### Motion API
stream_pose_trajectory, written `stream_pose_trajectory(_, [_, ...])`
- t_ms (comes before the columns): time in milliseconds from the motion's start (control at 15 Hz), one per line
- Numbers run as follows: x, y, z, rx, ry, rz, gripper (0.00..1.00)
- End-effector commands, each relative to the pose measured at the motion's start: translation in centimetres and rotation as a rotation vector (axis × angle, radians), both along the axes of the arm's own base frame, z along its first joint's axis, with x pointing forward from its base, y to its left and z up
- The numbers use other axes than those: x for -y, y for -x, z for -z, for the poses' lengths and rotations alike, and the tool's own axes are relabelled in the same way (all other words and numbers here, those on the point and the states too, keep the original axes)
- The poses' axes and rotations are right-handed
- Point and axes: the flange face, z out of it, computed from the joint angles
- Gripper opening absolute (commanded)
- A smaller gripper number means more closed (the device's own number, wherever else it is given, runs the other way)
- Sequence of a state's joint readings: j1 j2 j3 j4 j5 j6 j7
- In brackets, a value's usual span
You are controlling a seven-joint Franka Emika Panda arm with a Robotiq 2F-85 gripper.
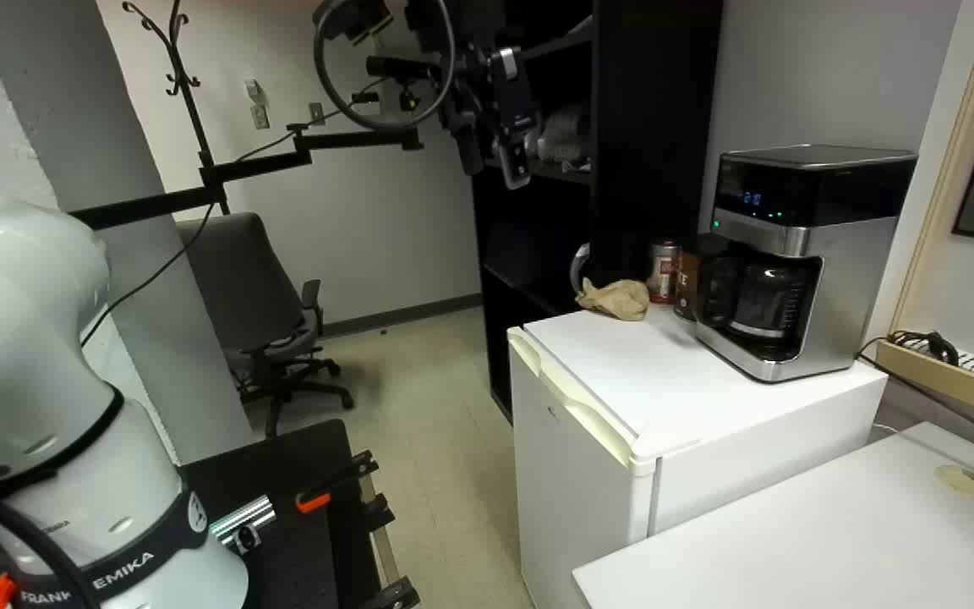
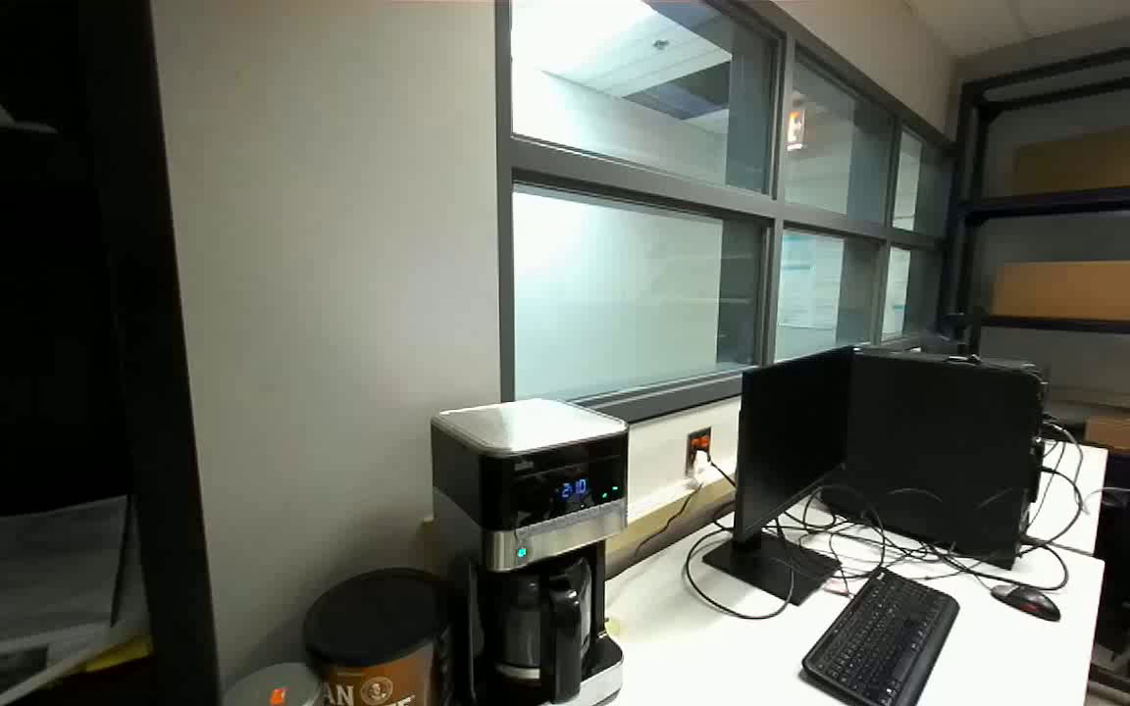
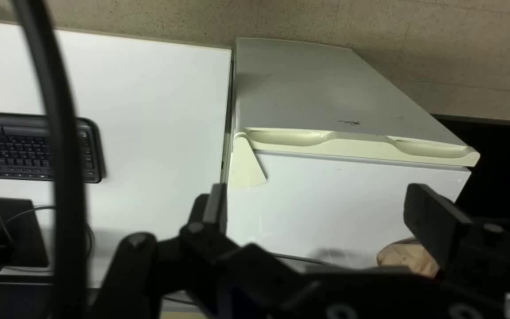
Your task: Press a button on the coffee maker
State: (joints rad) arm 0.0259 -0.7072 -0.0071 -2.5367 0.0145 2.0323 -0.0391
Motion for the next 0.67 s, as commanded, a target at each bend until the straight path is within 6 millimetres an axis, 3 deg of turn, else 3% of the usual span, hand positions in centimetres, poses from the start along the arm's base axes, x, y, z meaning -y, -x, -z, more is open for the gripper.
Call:
stream_pose_trajectory(0, [-0.01,-0.01,-0.04,-0.001,0.000,0.000,1.00])
stream_pose_trajectory(600, [-0.03,-0.22,-0.09,0.000,-0.001,-0.003,1.00])
